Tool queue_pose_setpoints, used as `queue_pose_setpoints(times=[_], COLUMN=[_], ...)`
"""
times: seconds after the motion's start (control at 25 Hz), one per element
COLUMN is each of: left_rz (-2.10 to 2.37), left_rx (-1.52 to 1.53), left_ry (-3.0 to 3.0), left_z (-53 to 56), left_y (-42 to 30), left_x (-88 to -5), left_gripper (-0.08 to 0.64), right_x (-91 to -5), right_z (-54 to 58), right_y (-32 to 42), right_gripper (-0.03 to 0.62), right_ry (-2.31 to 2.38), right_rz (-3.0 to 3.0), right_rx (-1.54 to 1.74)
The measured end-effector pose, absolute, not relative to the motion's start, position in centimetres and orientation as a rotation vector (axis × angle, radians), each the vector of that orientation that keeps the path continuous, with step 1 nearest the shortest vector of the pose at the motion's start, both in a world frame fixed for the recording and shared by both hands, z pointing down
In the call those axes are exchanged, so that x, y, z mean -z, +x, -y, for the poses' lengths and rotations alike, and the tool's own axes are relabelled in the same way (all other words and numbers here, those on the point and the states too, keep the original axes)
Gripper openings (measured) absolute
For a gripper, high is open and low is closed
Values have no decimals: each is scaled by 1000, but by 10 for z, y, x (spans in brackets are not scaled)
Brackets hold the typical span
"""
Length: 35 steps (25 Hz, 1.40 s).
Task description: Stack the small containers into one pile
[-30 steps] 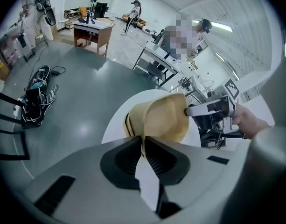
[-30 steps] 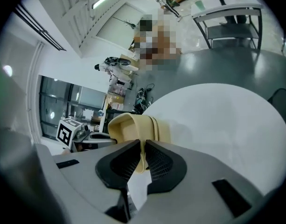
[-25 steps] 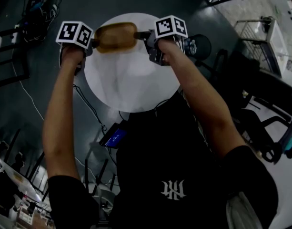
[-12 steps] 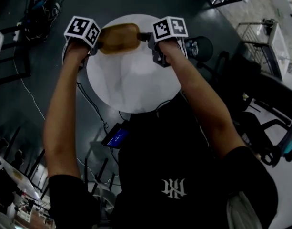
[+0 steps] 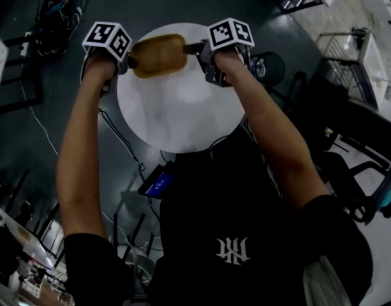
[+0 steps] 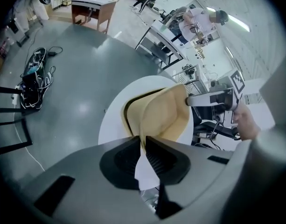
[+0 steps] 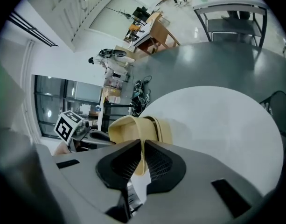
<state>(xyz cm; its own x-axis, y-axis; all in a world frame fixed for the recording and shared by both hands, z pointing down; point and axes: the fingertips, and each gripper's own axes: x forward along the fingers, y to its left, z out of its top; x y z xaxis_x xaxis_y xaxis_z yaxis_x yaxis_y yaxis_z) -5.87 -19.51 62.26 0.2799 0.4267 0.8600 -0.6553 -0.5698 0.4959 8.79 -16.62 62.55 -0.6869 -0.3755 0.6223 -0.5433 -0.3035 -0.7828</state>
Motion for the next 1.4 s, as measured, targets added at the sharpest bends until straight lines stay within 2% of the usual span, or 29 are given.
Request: queue_pose_setpoints(times=[0.44,0.92,1.4], left_rz=[213,258,305], left_rx=[-1516,-1476,-1425], left_ry=[1558,1672,1878], left_z=[188,193,193], left_y=[-61,-63,-71], left_x=[-646,-651,-642], left_gripper=[41,51,106], right_x=[-644,-652,-631], right_z=[164,166,174], right_y=[86,83,98], right_gripper=[52,51,55], right_ry=[1155,1176,1281], right_rz=[1730,1794,1845], right_rx=[-2096,-1795,-1506])
